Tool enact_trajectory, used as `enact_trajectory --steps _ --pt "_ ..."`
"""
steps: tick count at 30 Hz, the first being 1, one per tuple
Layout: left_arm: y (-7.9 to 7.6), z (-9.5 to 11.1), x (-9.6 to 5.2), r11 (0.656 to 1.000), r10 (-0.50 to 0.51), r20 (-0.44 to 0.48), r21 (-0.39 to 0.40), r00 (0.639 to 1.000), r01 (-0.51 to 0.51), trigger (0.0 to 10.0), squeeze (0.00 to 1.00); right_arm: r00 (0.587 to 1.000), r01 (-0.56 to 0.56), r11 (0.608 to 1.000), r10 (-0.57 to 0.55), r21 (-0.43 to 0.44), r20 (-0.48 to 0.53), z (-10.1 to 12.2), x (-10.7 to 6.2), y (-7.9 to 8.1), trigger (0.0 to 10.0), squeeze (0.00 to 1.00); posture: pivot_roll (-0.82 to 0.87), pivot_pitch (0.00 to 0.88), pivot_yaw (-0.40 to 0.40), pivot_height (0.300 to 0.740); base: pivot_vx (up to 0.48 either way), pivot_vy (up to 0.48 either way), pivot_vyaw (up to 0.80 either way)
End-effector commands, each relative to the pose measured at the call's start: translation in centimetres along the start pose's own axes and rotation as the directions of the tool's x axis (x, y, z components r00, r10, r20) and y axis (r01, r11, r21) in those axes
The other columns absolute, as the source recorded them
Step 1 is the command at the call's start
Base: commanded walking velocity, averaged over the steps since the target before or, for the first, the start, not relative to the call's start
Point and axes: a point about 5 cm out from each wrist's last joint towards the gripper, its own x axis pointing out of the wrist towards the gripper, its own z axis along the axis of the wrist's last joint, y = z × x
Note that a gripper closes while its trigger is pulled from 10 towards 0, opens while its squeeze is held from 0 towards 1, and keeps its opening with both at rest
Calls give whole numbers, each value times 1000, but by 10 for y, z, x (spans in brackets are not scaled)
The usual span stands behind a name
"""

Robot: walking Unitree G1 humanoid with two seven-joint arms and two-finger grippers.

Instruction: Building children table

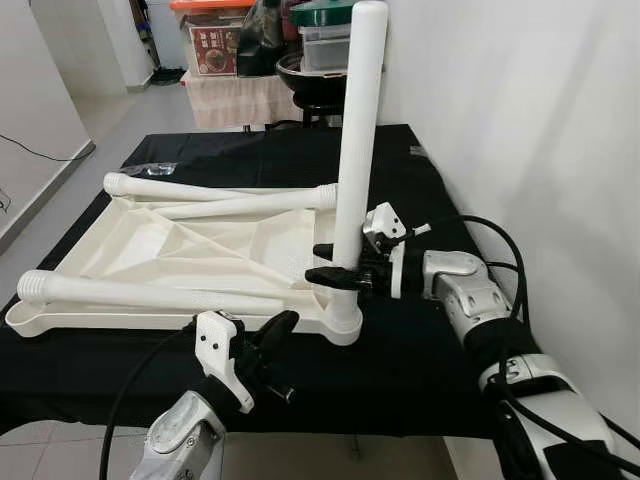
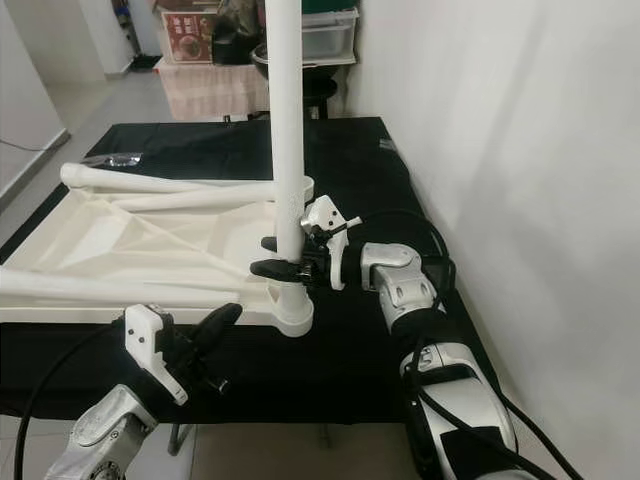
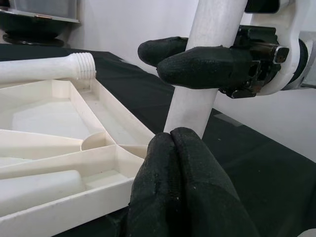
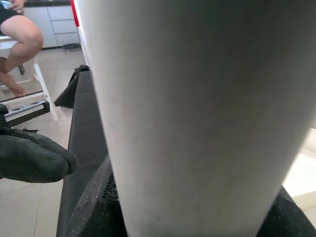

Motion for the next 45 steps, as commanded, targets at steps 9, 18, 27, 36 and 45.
enact_trajectory --steps 9,18,27,36,45 --pt "2 3 -4 1000 5 -2 5 1000 -5 10000 0 824 566 816 -563 116 -59 -39 -6 5 0 0 -27 0 9 740 0 0 0" --pt "7 3 -2 1000 0 -8 3 1000 0 10000 0 741 672 730 -661 127 -120 -57 5 31 0 0 -22 0 26 740 0 0 0" --pt "8 3 -1 1000 9 -9 12 1000 -9 10000 0 838 543 829 -544 135 -30 -33 17 37 10000 1000 -15 0 30 740 0 0 0" --pt "6 1 0 1000 5 -8 8 1000 -5 10000 0 986 168 985 -168 39 -8 -17 4 20 10000 0 0 0 11 740 0 0 0" --pt "3 0 -1 1000 4 -10 6 1000 -4 10000 0 999 41 996 -40 85 -12 -4 -1 0 3882 0 18 0 4 740 0 0 0"
